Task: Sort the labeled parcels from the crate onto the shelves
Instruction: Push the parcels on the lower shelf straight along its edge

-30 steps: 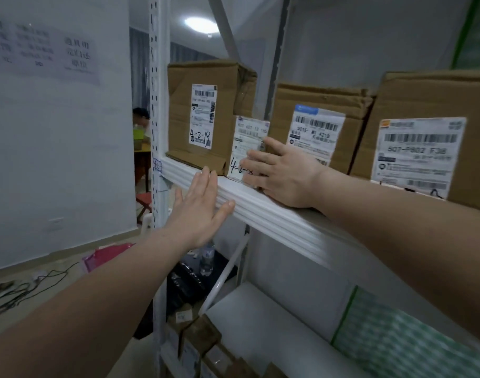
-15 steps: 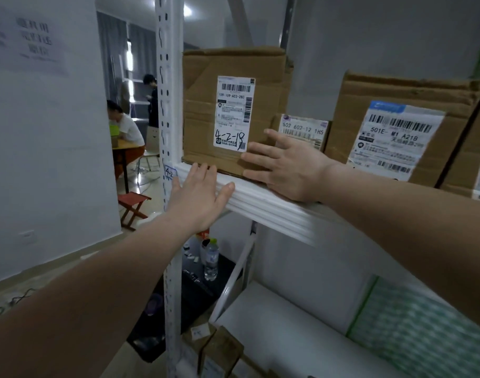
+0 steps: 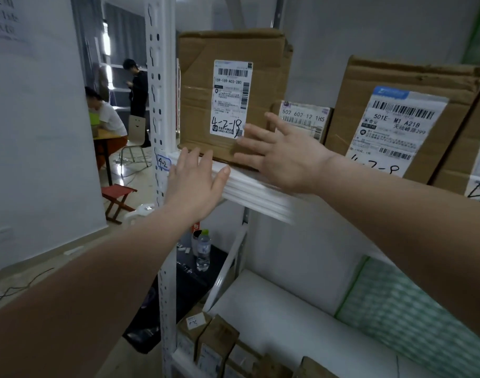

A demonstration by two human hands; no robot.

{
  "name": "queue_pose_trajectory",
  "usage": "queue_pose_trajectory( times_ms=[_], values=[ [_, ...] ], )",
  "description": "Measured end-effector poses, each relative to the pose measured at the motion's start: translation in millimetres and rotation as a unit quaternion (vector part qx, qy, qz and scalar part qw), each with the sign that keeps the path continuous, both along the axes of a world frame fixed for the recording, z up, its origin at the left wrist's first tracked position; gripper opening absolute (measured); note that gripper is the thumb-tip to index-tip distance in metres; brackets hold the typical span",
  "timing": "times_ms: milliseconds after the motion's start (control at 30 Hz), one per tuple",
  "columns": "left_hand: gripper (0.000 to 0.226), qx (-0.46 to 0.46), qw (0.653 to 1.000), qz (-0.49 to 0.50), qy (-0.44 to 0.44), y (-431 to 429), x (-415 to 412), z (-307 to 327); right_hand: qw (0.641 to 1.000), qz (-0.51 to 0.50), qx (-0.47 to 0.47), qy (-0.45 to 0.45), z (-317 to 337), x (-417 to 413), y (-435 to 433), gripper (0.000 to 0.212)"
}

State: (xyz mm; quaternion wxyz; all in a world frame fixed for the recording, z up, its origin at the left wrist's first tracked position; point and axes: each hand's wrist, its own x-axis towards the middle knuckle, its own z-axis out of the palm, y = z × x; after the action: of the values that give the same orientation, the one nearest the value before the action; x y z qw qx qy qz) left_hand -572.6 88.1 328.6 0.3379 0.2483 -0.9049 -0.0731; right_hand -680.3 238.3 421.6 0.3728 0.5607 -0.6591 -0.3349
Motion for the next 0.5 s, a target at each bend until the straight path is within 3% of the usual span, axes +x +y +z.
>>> queue_pose_trajectory(
  times_ms=[100,200,500],
  values=[
    [0.053,-0.004,0.993,-0.033,0.111,6.3,14.2,-21.8,0.996,0.037,-0.056,-0.059,-22.1,18.4,-2.1,0.053],
    [0.046,0.017,0.989,-0.008,0.144,10.7,30.5,-57.9,0.990,0.102,-0.062,-0.075,-60.6,34.9,-2.7,0.053],
    [0.030,0.141,0.983,0.121,0.010,31.3,86.6,-199.7,0.979,0.095,0.060,-0.170,-227.2,31.3,9.5,0.060]
  ],
)
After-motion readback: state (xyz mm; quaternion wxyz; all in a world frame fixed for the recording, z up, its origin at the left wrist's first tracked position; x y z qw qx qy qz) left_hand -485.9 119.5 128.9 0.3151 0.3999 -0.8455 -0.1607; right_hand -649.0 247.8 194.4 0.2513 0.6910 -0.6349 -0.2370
